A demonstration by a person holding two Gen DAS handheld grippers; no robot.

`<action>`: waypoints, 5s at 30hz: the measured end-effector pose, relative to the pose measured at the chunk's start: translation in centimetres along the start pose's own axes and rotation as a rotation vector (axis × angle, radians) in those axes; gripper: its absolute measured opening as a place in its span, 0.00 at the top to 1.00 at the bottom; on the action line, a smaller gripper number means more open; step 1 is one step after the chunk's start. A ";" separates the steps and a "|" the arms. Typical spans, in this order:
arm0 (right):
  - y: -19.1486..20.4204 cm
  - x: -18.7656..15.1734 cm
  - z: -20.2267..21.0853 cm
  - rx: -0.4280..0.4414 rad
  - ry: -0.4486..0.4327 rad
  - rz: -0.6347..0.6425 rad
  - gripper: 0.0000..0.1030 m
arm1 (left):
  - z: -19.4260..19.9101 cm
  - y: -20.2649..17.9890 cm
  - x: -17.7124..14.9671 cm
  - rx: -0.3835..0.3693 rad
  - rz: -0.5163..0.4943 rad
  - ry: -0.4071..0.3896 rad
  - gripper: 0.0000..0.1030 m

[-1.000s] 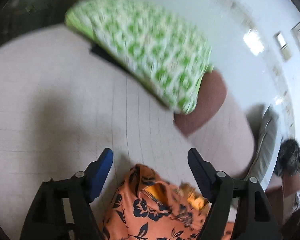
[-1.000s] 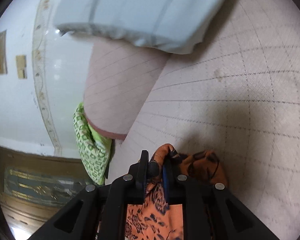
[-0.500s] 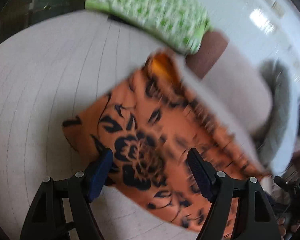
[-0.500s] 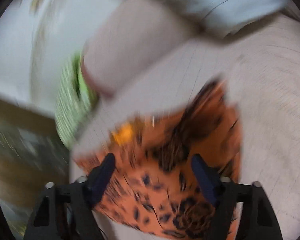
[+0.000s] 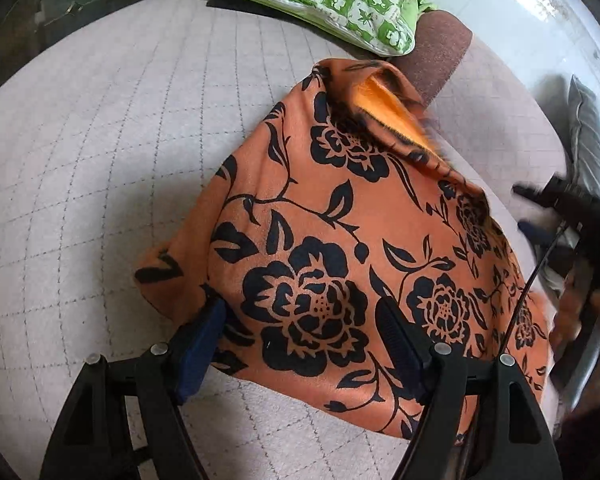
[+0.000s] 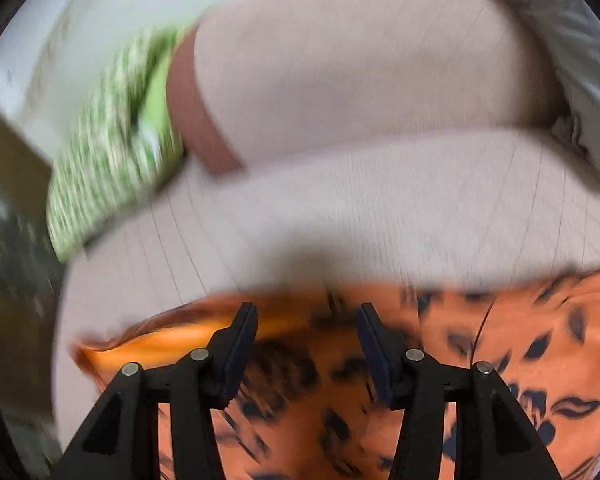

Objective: Fold small clothes

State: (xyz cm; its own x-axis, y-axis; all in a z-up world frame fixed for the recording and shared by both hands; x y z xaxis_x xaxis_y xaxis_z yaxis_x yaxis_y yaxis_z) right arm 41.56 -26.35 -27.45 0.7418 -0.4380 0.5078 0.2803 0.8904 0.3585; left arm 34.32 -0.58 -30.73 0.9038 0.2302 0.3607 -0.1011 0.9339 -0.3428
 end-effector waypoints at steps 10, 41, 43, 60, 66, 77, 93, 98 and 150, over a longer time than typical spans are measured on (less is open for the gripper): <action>9.4 -7.3 0.5 0.210 0.179 0.225 0.47 | 3.0 3.0 -1.0 -0.024 0.028 0.009 0.25; -13.0 -13.0 10.2 0.071 0.083 -0.195 0.44 | 1.8 4.6 1.9 0.002 -0.119 0.037 0.25; -16.0 -14.8 11.1 0.107 0.074 -0.249 0.57 | 1.6 3.8 1.5 0.048 -0.176 0.031 0.25; -14.9 -21.1 15.2 0.376 0.100 -0.436 0.38 | 3.6 2.8 0.6 0.033 -0.191 -0.007 0.25; -15.8 -25.9 14.1 0.460 0.127 -0.608 0.37 | 4.1 4.5 -3.2 -0.046 -0.075 0.114 0.25; -18.9 -25.5 12.3 0.406 -0.074 -0.831 0.37 | 1.4 7.2 -0.9 -0.234 0.226 0.118 0.11; -18.4 -22.1 10.1 0.193 -0.216 -0.717 0.80 | -0.2 7.2 -0.2 -0.306 0.356 0.061 0.86; -17.6 -21.8 12.1 0.152 -0.269 -0.625 0.84 | 1.8 7.1 -0.6 -0.307 0.328 0.008 0.88; -2.0 -19.5 2.8 0.315 0.158 -0.263 0.53 | 3.8 9.5 -5.4 -0.248 0.265 -0.042 0.80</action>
State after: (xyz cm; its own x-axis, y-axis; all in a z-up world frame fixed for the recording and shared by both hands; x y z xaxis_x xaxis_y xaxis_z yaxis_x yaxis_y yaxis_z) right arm 24.79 -19.99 -35.85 0.7610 -0.5987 0.2501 0.2909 0.6593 0.6934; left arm 26.91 8.07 -32.63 0.8416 0.4708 0.2647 -0.2208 0.7472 -0.6269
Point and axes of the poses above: each gripper's, at about its wrist camera, not at the fingertips, and z roughly against the way its jaws point, y to its left, x to its top, the point moved 2 cm from there along -z, roughly the way its jaws point, and after that the axes turned 1 degree about z, right-handed, at the moved point
